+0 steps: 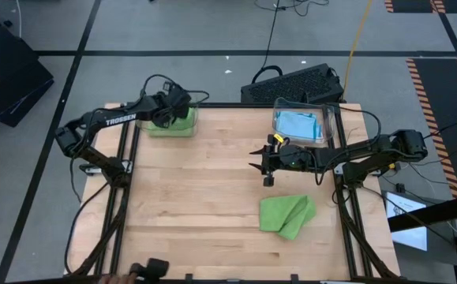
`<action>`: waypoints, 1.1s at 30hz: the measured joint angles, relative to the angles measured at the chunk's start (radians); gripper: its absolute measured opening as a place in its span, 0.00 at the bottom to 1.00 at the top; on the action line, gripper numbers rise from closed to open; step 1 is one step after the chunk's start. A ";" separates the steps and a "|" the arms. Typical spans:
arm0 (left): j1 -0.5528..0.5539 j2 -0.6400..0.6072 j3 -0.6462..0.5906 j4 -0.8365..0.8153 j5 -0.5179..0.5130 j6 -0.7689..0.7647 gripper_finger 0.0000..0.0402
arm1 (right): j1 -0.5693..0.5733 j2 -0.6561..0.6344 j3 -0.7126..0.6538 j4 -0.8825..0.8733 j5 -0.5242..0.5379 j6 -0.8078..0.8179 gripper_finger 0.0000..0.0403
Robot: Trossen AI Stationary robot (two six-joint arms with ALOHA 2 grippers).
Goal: Fold microfiber towels
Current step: Put the folded green microfiber cloth into the left transparent bin
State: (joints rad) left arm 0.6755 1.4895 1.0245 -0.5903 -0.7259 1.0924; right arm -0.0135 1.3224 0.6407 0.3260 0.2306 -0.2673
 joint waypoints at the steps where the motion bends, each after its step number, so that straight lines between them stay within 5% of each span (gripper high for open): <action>1: -0.005 0.000 0.000 -0.002 0.021 0.042 0.02 | 0.000 0.000 0.000 0.002 0.000 -0.003 0.40; 8: -0.046 0.008 0.000 -0.044 0.190 0.033 0.17 | 0.000 0.000 0.000 0.002 0.000 -0.010 0.40; 23: -0.034 0.008 -0.001 -0.230 0.149 -0.609 0.63 | -0.001 0.000 0.000 0.005 0.000 -0.011 0.40; 33: -0.026 0.008 -0.001 -0.345 0.209 -0.984 0.64 | -0.016 0.000 0.000 0.047 -0.029 -0.026 0.40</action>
State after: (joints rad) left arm 0.6495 1.4979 1.0237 -0.9353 -0.5168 0.1086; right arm -0.0292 1.3224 0.6407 0.3732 0.2014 -0.2928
